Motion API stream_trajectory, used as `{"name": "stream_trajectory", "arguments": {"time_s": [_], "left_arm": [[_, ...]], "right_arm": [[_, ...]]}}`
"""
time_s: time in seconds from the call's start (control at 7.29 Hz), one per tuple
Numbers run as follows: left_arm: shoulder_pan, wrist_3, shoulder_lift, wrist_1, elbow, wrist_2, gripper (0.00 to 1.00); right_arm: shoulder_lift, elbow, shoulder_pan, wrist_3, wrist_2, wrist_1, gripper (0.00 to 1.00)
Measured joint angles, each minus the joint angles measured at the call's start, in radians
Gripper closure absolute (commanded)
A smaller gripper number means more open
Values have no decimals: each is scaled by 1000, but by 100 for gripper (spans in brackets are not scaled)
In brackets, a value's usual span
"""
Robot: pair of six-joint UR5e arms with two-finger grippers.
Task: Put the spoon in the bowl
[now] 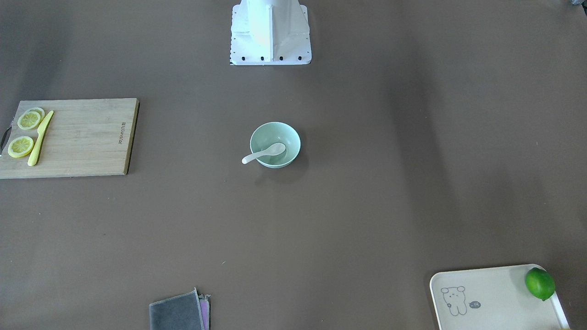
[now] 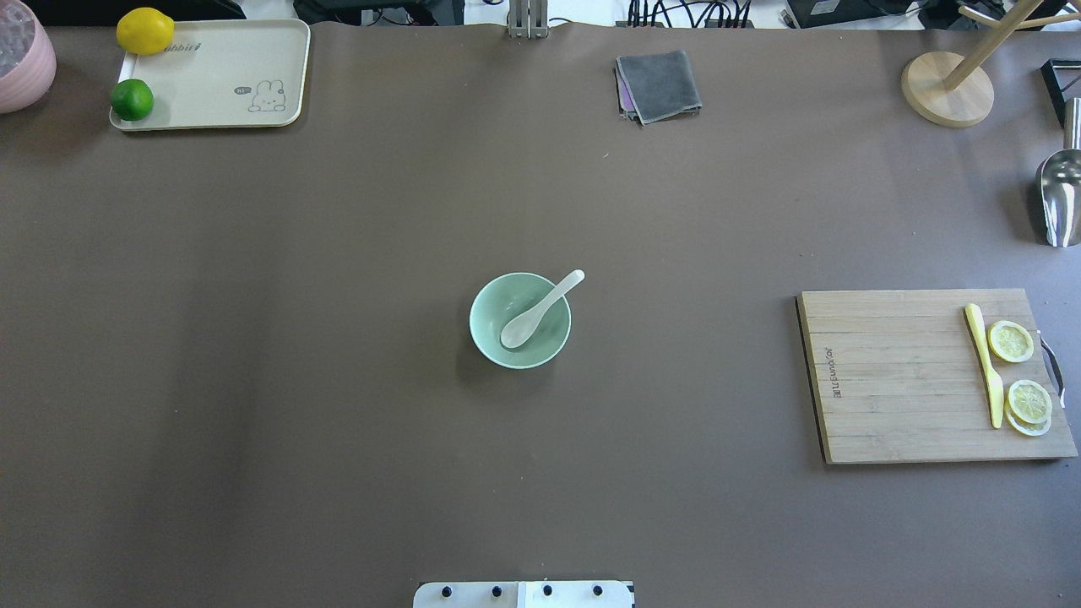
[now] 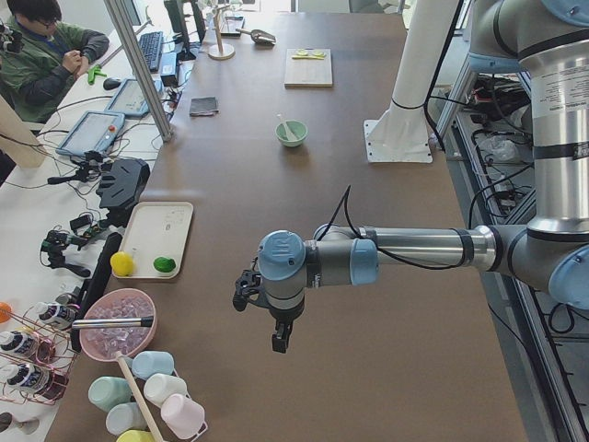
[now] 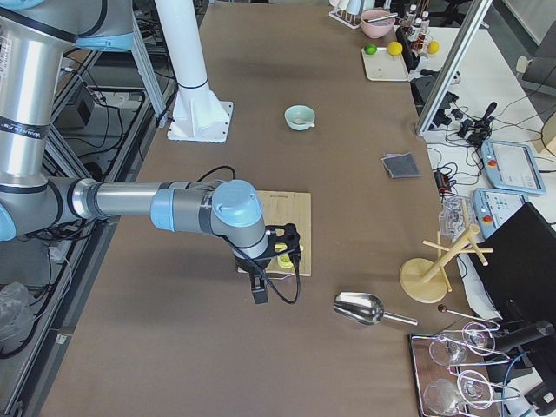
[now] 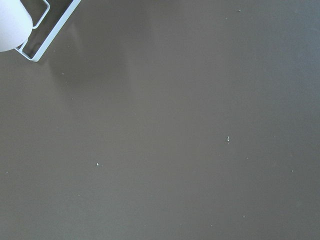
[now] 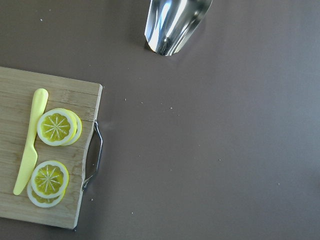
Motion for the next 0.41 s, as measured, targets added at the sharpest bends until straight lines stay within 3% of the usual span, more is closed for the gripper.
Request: {"name": "stream_trajectory", "arguments": {"time_s": [0.14, 0.41], "left_arm": [[0, 3, -4, -2, -13, -3, 1], [-1, 8, 5, -1, -45, -14, 1]], "right_arm": [[2, -15, 6, 3, 27, 0, 0], [8, 3, -6, 70, -30, -13, 0]]}}
